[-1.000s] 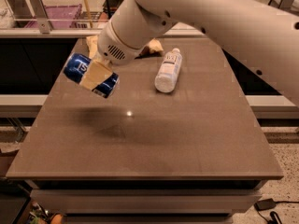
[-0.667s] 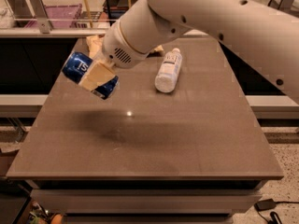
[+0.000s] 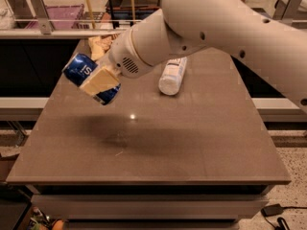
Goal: Place pepsi can upright
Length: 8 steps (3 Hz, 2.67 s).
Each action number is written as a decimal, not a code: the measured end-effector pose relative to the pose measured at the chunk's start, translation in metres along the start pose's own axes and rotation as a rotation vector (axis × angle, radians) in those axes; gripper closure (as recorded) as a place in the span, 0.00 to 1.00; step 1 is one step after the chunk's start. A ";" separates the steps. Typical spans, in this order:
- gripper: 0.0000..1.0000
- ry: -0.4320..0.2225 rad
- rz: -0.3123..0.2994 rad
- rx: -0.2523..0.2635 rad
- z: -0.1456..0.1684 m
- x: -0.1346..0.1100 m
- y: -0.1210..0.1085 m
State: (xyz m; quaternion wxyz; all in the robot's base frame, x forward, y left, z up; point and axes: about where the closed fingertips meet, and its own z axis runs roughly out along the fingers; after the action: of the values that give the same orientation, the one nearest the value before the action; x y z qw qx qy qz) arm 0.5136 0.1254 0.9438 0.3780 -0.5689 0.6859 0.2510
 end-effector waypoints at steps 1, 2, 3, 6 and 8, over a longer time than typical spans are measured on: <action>1.00 -0.040 0.031 0.001 0.011 0.002 0.002; 1.00 -0.089 0.058 0.002 0.022 0.004 0.002; 1.00 -0.150 0.082 0.004 0.033 0.006 0.002; 1.00 -0.402 0.068 0.012 0.048 0.001 -0.012; 1.00 -0.394 0.105 0.051 0.050 0.030 -0.024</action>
Offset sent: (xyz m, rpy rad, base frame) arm 0.0093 0.0216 -0.0309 0.1783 0.0406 -0.0519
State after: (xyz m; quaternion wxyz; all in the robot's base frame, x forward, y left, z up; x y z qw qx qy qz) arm 0.5462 0.1408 0.8927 0.5054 -0.4626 0.6336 0.3593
